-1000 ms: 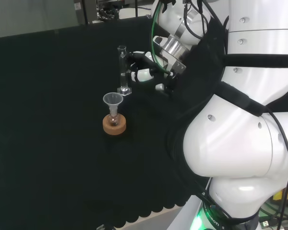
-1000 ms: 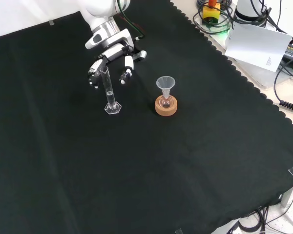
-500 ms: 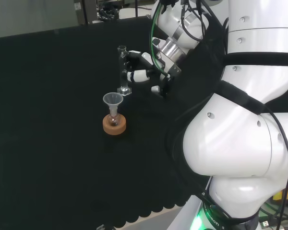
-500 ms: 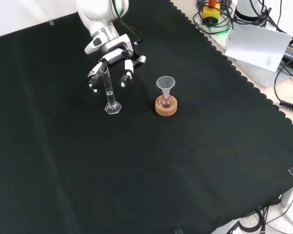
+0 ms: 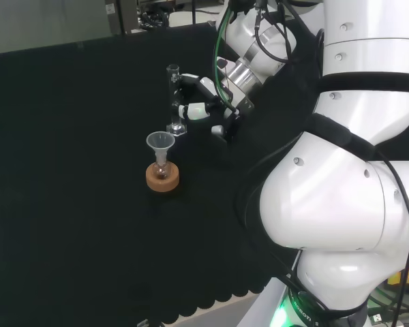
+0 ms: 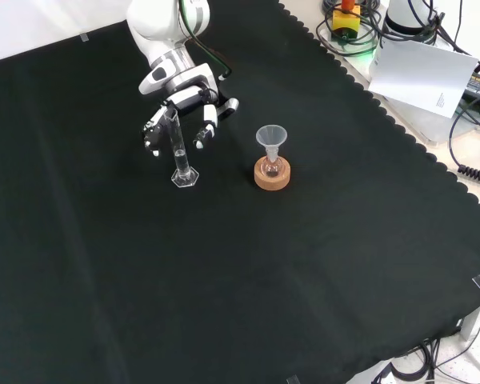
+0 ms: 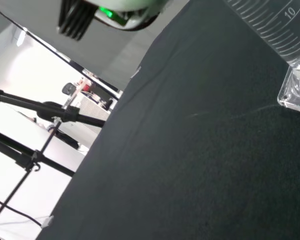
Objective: Pick up the graduated cylinder.
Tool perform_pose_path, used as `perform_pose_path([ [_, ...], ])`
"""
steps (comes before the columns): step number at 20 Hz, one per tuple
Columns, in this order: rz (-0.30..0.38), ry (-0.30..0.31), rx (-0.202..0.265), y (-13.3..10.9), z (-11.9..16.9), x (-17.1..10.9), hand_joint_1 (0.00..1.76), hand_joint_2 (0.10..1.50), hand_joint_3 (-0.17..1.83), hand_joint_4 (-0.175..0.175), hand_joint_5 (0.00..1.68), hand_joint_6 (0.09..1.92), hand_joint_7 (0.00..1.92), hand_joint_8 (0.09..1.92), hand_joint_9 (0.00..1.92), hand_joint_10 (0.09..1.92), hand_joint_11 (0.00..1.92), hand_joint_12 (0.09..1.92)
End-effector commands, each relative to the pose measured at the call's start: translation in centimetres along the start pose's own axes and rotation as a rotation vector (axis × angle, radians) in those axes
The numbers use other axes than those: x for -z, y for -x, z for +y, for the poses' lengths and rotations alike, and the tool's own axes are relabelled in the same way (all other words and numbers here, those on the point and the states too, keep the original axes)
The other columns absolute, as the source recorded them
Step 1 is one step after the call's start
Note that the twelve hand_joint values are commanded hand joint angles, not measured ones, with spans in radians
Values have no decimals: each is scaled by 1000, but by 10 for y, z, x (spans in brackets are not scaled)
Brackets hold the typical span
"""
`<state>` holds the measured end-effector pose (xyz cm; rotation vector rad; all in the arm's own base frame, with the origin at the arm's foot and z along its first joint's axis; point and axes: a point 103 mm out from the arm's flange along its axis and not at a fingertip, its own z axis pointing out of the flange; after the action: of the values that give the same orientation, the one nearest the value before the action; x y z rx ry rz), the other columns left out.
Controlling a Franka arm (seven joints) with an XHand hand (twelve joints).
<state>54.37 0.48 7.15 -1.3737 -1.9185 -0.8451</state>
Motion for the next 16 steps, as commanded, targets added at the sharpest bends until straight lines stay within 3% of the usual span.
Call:
perform_pose_path([
  [1,37,6,17,2,4,-4,1002,670,672,-37,534,87,409,631,615,560,331,1311],
  [11,49,10,41,0,8,-10,1001,656,694,-37,537,87,466,626,677,548,380,1298],
  [16,60,27,38,1,9,-13,1002,652,703,-27,617,111,536,610,744,519,426,1286],
])
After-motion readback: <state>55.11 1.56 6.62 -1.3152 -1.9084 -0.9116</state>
